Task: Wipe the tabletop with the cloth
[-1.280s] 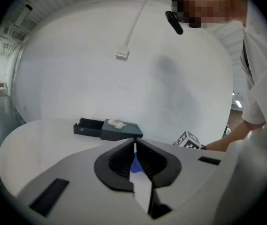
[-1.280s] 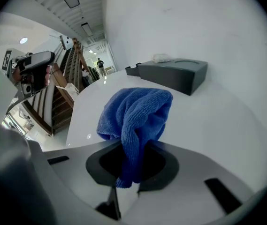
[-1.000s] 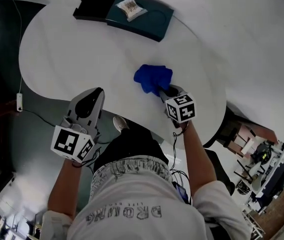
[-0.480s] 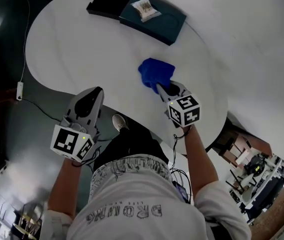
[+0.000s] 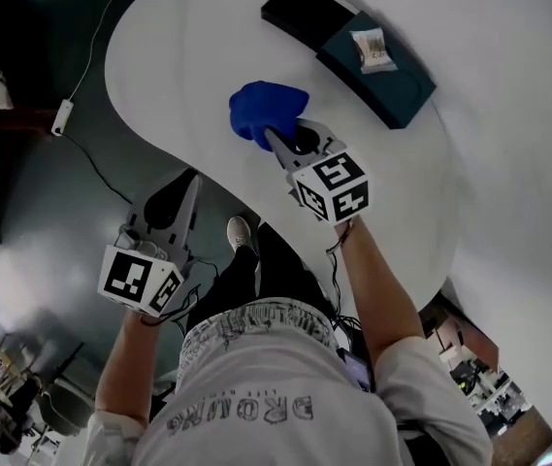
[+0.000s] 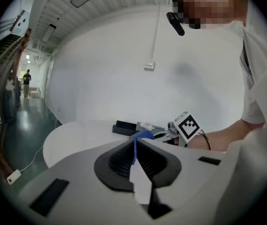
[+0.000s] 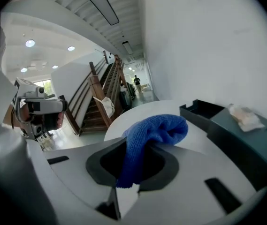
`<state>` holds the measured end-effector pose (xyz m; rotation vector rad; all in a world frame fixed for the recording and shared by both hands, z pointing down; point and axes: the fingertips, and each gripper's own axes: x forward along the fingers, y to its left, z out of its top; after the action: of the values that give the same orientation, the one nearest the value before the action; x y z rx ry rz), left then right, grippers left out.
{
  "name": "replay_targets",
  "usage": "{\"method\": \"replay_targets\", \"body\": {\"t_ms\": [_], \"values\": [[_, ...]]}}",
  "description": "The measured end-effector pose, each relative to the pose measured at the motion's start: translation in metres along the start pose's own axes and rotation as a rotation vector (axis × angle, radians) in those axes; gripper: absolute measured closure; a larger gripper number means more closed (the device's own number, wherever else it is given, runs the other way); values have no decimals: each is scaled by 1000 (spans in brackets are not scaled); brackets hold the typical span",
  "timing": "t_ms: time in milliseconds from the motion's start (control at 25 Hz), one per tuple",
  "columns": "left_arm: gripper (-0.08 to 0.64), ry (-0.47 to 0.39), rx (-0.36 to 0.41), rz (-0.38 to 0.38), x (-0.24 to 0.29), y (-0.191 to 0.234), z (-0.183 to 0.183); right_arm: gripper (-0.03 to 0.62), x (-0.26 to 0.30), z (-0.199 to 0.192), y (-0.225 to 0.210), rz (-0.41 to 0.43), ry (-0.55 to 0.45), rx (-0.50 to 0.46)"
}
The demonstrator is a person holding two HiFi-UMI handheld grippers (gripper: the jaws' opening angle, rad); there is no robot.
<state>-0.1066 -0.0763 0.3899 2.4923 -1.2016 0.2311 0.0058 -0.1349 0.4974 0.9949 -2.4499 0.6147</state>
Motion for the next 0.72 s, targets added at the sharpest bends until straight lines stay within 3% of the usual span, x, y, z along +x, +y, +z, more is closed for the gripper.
{"method": "replay_targets", "body": {"t_ms": [360, 720], "values": [[529, 15, -63, 188, -40, 54, -19, 532, 102, -1, 24, 131, 89, -77], [529, 16, -108, 222, -47, 71, -29, 532, 150, -35, 32, 125, 248, -156]]}}
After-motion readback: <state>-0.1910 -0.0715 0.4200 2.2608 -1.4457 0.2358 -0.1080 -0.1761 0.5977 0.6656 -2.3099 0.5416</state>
